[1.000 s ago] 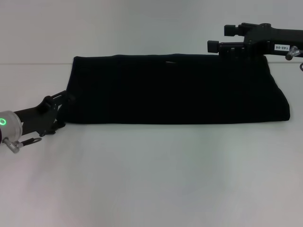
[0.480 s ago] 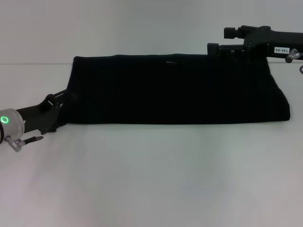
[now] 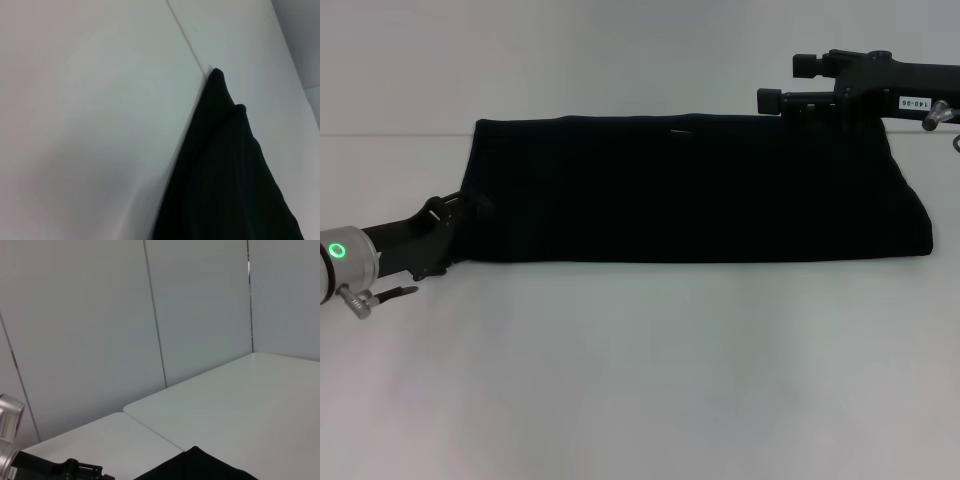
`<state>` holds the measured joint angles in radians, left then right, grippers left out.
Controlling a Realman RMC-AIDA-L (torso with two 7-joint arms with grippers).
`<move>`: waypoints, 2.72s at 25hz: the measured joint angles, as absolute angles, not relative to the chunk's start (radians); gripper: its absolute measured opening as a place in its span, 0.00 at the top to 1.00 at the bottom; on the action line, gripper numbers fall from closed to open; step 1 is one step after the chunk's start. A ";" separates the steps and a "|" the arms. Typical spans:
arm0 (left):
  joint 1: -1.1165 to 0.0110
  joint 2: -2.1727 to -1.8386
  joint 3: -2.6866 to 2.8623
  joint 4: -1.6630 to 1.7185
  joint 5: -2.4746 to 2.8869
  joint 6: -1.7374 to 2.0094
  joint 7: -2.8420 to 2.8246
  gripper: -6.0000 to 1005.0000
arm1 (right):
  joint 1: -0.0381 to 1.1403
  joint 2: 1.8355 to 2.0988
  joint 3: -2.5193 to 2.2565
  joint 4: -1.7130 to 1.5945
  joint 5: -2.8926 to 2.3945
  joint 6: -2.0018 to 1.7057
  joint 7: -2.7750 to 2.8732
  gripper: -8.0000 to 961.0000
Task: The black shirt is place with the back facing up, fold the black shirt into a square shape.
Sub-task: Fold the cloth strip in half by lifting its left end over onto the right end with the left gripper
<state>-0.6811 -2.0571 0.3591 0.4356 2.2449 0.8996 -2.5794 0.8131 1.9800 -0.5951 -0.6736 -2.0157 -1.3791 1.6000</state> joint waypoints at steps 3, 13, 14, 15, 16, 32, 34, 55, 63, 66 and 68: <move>-0.682 -2.057 0.359 0.436 2.247 0.901 -2.571 0.10 | 0.813 1.980 -0.595 -0.675 -2.016 -1.379 1.600 0.04; -0.669 -2.059 0.347 0.427 2.245 0.872 -2.506 0.27 | 0.813 1.979 -0.589 -0.675 -2.016 -1.379 1.600 0.04; -0.669 -2.059 0.347 0.427 2.245 0.872 -2.506 0.32 | 0.813 1.979 -0.589 -0.675 -2.016 -1.379 1.600 0.04; -0.667 -2.059 0.345 0.417 2.245 0.858 -2.493 0.36 | 0.813 1.979 -0.589 -0.675 -2.016 -1.379 1.600 0.04; -0.667 -2.059 0.345 0.416 2.245 0.855 -2.490 0.41 | 0.813 1.979 -0.589 -0.675 -2.016 -1.379 1.600 0.04; -0.667 -2.059 0.350 0.410 2.244 0.842 -2.462 0.96 | 0.813 1.979 -0.588 -0.675 -2.016 -1.379 1.600 0.04; -0.667 -2.059 0.348 0.410 2.244 0.845 -2.455 0.97 | 0.812 1.979 -0.588 -0.675 -2.016 -1.379 1.600 0.04; -0.520 -2.046 0.293 0.600 2.164 1.035 -2.253 0.97 | 0.807 2.025 -0.587 -0.659 -1.960 -1.319 1.597 0.04; -0.426 -2.021 0.224 0.708 2.220 1.136 -2.246 0.97 | 0.830 2.055 -0.593 -0.651 -1.960 -1.270 1.591 0.04; -0.422 -2.013 0.194 0.727 2.261 1.165 -2.241 0.97 | 0.836 2.057 -0.593 -0.651 -1.960 -1.267 1.590 0.04; -0.426 -2.009 0.190 0.734 2.277 1.172 -2.244 0.97 | 0.837 2.058 -0.593 -0.651 -1.960 -1.267 1.590 0.04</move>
